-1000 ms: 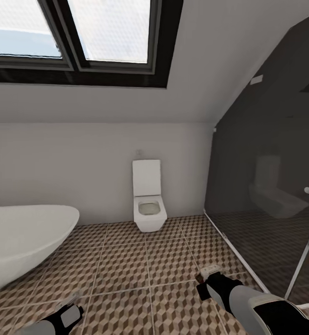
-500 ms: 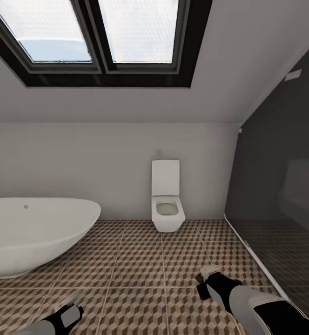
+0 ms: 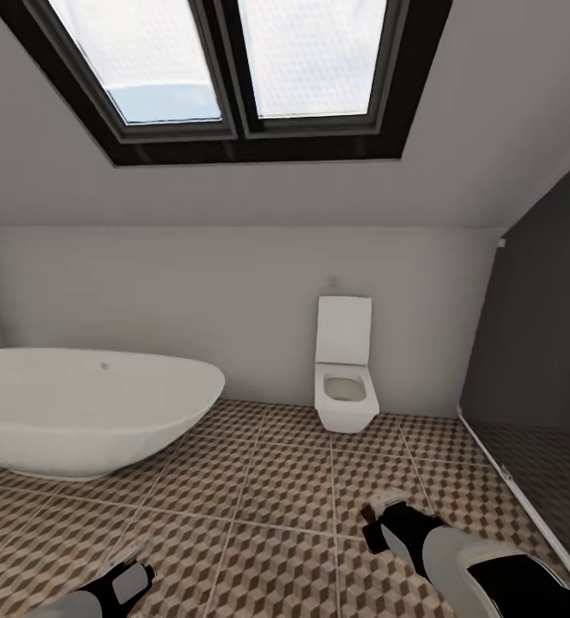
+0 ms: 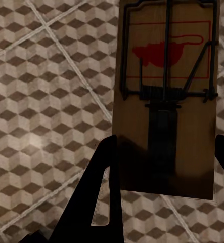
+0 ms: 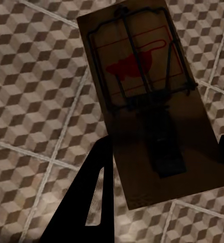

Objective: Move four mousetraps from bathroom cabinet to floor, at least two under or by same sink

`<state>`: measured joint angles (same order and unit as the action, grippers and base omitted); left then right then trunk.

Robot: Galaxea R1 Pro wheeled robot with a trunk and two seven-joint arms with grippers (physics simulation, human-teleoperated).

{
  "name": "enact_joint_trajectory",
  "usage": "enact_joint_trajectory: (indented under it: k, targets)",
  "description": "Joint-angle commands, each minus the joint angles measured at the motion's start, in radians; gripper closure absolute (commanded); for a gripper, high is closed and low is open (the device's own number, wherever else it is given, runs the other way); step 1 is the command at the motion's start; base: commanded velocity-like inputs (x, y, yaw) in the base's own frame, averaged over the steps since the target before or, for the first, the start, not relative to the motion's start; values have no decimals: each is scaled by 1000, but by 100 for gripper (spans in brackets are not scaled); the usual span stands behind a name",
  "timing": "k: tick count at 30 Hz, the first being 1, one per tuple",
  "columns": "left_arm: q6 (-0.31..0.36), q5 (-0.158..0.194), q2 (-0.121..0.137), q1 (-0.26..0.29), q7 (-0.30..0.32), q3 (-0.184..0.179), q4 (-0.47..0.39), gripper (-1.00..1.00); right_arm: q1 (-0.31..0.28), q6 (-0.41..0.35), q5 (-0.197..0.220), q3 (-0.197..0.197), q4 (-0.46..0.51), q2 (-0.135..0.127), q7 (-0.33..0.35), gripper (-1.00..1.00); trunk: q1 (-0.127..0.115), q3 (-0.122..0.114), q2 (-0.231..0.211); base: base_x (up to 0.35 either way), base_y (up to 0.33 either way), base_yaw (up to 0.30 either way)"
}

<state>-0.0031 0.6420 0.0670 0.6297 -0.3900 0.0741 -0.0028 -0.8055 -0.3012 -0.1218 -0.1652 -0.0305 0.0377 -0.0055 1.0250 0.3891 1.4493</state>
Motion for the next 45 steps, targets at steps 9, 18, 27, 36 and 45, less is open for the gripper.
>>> enact_joint_trajectory:
  k: [9,18,27,36,45]
  targets:
    - [0,-4,-1,1,-3,7,0,100,-1,-2,-10,-2,-2,0,-1,100,0,3,1,0,0,300]
    - [0,-4,-4,1,-1,6,-1,100,-1,-2,-10,-2,-2,0,-1,100,0,6,1,0,0,300]
    - [-2,-7,-9,1,0,5,-2,100,-1,-2,-10,-2,-2,-1,-1,100,0,10,1,0,0,300]
    - [-5,-6,-10,1,0,6,-2,100,-1,-2,-10,-2,-2,0,-1,100,0,13,1,26,0,300]
    - [1,-3,-4,1,0,6,-2,100,-1,-2,-10,-2,-2,-1,-1,100,0,16,1,291,0,300]
